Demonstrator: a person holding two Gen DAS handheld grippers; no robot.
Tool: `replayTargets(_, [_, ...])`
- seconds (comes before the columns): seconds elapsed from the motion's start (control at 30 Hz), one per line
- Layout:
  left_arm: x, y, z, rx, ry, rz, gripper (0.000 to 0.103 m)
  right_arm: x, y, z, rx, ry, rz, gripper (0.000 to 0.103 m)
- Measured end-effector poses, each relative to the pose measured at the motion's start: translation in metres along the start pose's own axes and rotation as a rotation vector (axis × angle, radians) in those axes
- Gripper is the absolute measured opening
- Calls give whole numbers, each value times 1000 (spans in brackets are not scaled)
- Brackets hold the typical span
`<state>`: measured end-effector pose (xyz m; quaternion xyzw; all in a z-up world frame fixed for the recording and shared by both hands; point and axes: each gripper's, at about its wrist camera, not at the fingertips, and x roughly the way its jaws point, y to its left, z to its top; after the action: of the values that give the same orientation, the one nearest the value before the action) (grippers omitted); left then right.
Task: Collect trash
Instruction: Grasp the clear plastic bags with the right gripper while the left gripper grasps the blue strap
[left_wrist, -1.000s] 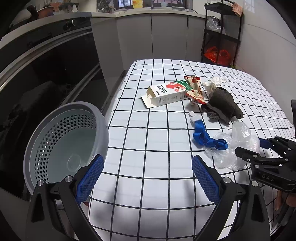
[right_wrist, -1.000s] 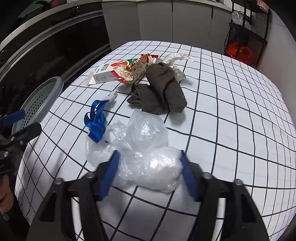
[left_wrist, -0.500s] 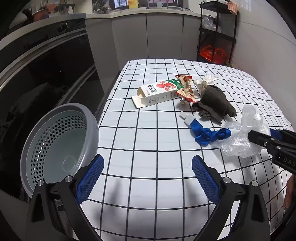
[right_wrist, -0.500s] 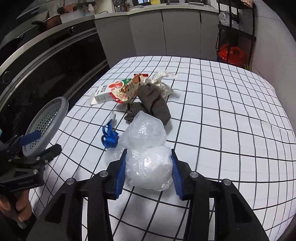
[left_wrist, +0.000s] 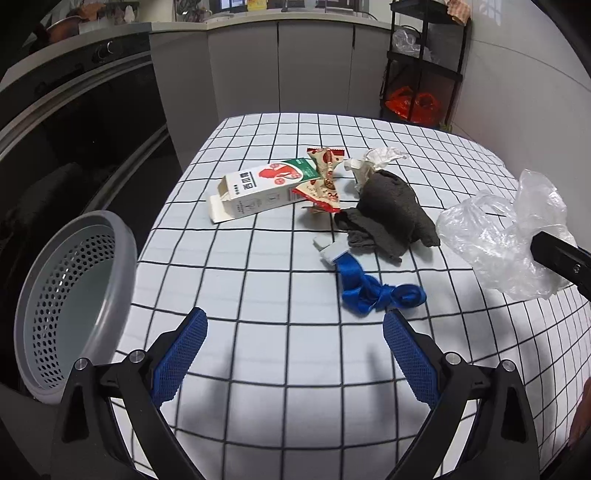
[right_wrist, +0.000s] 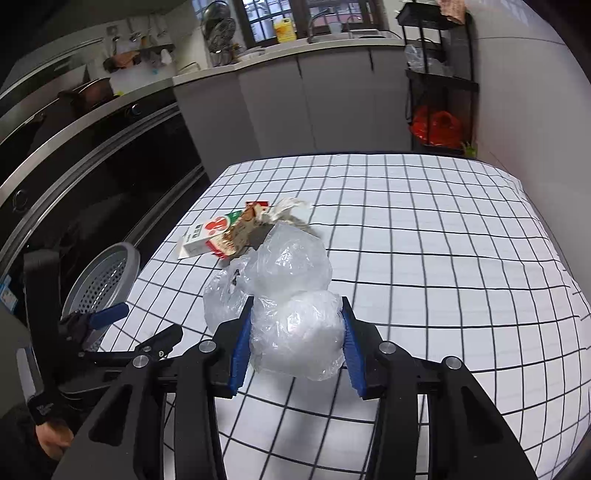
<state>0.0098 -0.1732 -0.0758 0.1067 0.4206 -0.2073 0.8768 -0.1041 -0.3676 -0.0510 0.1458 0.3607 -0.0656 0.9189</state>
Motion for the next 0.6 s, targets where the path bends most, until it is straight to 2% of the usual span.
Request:
replayTargets(0.2, [19, -9, 14, -32, -2, 5, 94, -5, -11, 3, 17, -17, -19, 42])
replayTargets(0.47, [51, -22, 25, -43, 43, 22, 94, -7, -15, 4, 29, -22, -7, 42])
replayTargets(0.6, [60, -24, 22, -39, 71, 26, 80, -8, -14, 4, 28, -23, -2, 42])
